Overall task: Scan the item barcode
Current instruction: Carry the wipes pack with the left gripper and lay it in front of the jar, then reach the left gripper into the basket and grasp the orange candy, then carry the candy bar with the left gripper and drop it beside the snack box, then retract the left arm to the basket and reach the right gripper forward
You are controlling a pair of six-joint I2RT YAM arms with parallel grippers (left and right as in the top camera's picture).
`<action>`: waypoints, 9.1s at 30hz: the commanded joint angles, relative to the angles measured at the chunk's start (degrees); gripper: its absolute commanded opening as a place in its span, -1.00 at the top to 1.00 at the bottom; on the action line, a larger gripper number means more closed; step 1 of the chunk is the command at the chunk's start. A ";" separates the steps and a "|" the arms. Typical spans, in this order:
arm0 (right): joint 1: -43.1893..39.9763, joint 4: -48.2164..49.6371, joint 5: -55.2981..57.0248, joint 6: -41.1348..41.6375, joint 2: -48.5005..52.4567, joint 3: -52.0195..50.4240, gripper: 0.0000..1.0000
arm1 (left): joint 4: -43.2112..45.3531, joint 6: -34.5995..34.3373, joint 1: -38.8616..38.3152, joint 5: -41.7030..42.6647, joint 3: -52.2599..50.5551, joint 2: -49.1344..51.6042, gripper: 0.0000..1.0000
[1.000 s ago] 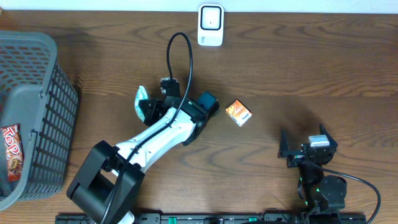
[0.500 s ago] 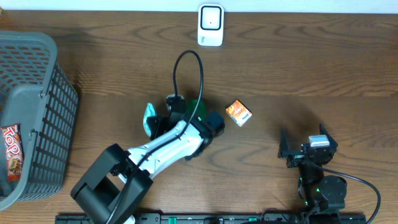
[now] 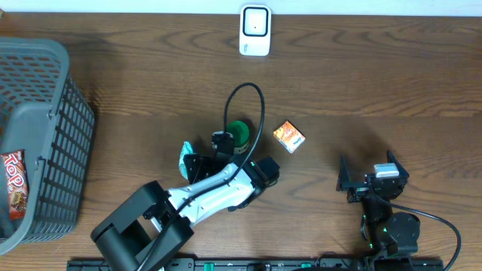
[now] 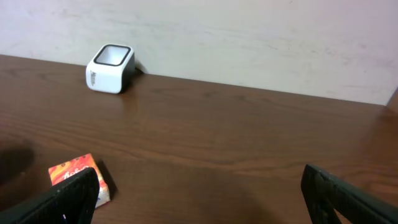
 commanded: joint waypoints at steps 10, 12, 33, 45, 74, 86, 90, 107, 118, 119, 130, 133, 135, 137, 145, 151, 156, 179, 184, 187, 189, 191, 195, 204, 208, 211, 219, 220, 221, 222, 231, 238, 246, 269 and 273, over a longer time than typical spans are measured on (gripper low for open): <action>-0.57 -0.13 -0.07 0.66 -0.09 -0.17 -0.99 | 3.58 0.83 -3.39 0.57 -0.24 -0.07 0.16; -0.57 -0.11 -0.07 0.66 -0.09 -0.17 -0.99 | 5.29 2.25 -3.82 2.82 -0.24 -0.07 0.16; -0.57 -0.13 -0.09 0.66 -0.09 -0.17 -0.98 | 10.38 3.87 -14.08 7.17 3.80 -4.72 -0.37; -0.57 -0.11 -0.09 0.66 -0.09 -0.17 -0.99 | 10.51 16.28 -7.80 6.78 8.02 -39.21 -0.72; -0.57 -0.13 -0.07 0.66 -0.09 -0.17 -0.99 | 17.86 28.74 68.43 28.98 21.33 -46.53 -1.00; -0.57 -0.13 -0.07 0.66 -0.09 -0.17 -0.99 | 16.13 19.02 93.79 41.27 24.11 -28.68 -0.93; -0.57 -0.11 -0.07 0.66 -0.09 -0.17 -0.98 | 16.17 21.99 97.07 41.27 24.11 -21.81 -0.90; -0.57 -0.13 -0.07 0.66 -0.09 -0.17 -0.98 | 19.06 52.57 100.72 45.38 22.23 2.93 -0.90; -0.57 -0.11 -0.09 0.66 -0.09 -0.17 -0.98 | 21.64 53.42 103.08 47.47 22.21 15.37 -0.89; -0.57 -0.11 -0.09 0.68 -0.09 -0.17 -0.98 | 21.77 53.40 103.12 47.47 22.21 16.15 -0.90; -0.57 -0.11 -0.07 0.66 -0.09 -0.17 -0.99 | 20.20 48.09 102.92 48.96 22.67 17.20 0.86; -0.57 -0.11 -0.09 0.66 -0.09 -0.17 -0.99 | 17.59 47.93 102.14 61.68 27.06 13.22 0.85; -0.57 -0.11 -0.07 0.66 -0.09 -0.17 -0.98 | 16.74 44.87 101.48 70.36 31.23 9.29 0.86; -0.57 -0.13 -0.07 0.66 -0.09 -0.17 -0.98 | 16.83 38.93 100.87 76.08 36.09 4.22 0.86; -0.57 -0.11 -0.07 0.68 -0.09 -0.17 -0.99 | 17.20 30.14 97.48 78.97 49.18 -19.15 0.85; -0.57 -0.11 -0.07 0.66 -0.09 -0.17 -0.98 | 16.52 25.31 78.86 87.56 48.65 -30.88 0.85; -0.57 -0.11 -0.07 0.66 -0.09 -0.17 -0.99 | 14.23 25.24 56.98 99.34 43.98 -28.06 0.85; -0.57 -0.11 -0.09 0.66 -0.09 -0.17 -0.99 | 21.03 40.48 27.41 143.99 38.82 12.04 0.85; -0.57 -0.13 -0.07 0.68 -0.09 -0.17 -0.99 | 20.70 40.76 25.77 144.02 38.05 19.19 0.76; -0.57 -0.11 -0.07 0.66 -0.09 -0.17 -0.98 | 20.68 40.48 25.42 144.02 38.05 22.86 0.06; -0.57 -0.13 -0.09 0.66 -0.09 -0.17 -0.98 | 20.65 39.78 25.22 144.02 38.05 23.98 -0.61; -0.57 -0.11 -0.09 0.66 -0.09 -0.17 -0.99 | 20.70 39.43 25.18 144.02 38.07 24.06 -0.67; -0.57 -0.11 -0.07 0.66 -0.09 -0.17 -0.99 | 21.68 39.45 25.20 144.02 38.12 21.53 -0.68; -0.57 -0.11 -0.09 0.66 -0.09 -0.17 -0.99 | 33.70 36.96 25.18 143.99 38.12 13.90 -0.69; -0.57 -0.13 -0.07 0.68 -0.09 -0.17 -0.98 | 33.99 41.31 24.96 142.86 38.12 14.05 -0.69; -0.57 -0.13 -0.07 0.66 -0.09 -0.17 -0.98 | 33.97 48.13 24.76 144.02 38.07 14.10 -0.69; -0.57 -0.11 -0.09 0.68 -0.09 -0.17 -0.99 | 33.97 53.48 24.61 134.57 38.05 14.14 -0.69; -0.57 -0.11 -0.07 0.66 -0.09 -0.17 -0.99 | 33.97 52.54 24.59 132.30 38.07 14.03 -0.69; -0.57 -0.13 -0.07 0.66 -0.09 -0.17 -0.99 | 33.97 51.82 24.46 130.05 38.07 13.86 -0.69; -0.57 -0.11 -0.07 0.66 -0.09 -0.17 -0.99 | 33.94 51.52 24.39 128.02 38.07 13.55 -0.69; -0.57 1.33 5.31 -7.74 -0.09 -0.17 -0.98 | 29.09 51.84 22.27 94.66 38.07 1.49 -0.69; -0.50 5.38 1.44 2.43 -0.02 -0.13 -0.99 | 30.40 52.76 21.31 61.11 38.07 -14.73 -0.70; -0.33 -0.13 -28.89 42.71 3.78 1.07 -0.99 | 31.04 57.94 22.16 38.71 38.07 -27.63 -0.70; 11.56 -44.02 -28.46 21.42 42.88 56.43 -0.99 | 29.77 63.06 23.78 19.12 38.07 -43.06 -0.70; 11.56 -38.53 -31.01 26.64 43.28 54.73 -0.99 | 29.22 63.04 23.78 19.12 38.07 -46.16 -0.70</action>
